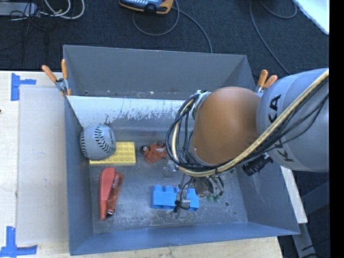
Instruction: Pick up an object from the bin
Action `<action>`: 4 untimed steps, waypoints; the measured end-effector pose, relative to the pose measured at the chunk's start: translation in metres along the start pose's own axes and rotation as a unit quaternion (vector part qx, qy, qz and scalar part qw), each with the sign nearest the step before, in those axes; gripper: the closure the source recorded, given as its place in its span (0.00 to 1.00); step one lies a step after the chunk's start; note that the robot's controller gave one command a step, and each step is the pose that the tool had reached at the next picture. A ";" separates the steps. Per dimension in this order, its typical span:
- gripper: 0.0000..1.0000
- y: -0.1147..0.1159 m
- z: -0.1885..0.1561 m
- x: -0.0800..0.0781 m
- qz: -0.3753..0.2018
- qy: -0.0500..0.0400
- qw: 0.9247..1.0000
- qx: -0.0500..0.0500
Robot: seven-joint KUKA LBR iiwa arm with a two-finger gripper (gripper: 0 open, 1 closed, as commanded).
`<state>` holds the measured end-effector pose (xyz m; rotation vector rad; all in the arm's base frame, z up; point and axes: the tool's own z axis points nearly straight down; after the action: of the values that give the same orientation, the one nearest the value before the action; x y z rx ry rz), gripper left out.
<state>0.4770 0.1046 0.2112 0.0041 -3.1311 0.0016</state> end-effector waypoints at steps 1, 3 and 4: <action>0.00 -0.001 -0.004 -0.002 0.002 -0.004 1.000 0.000; 0.00 -0.045 0.145 -0.029 0.013 -0.001 1.000 0.000; 0.00 -0.049 0.090 -0.021 0.078 -0.001 0.997 -0.001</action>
Offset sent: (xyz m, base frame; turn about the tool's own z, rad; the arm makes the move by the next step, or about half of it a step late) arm 0.0200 -0.0509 -0.1412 0.1688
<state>0.4971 0.0552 0.1213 -0.2401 -3.1248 0.0002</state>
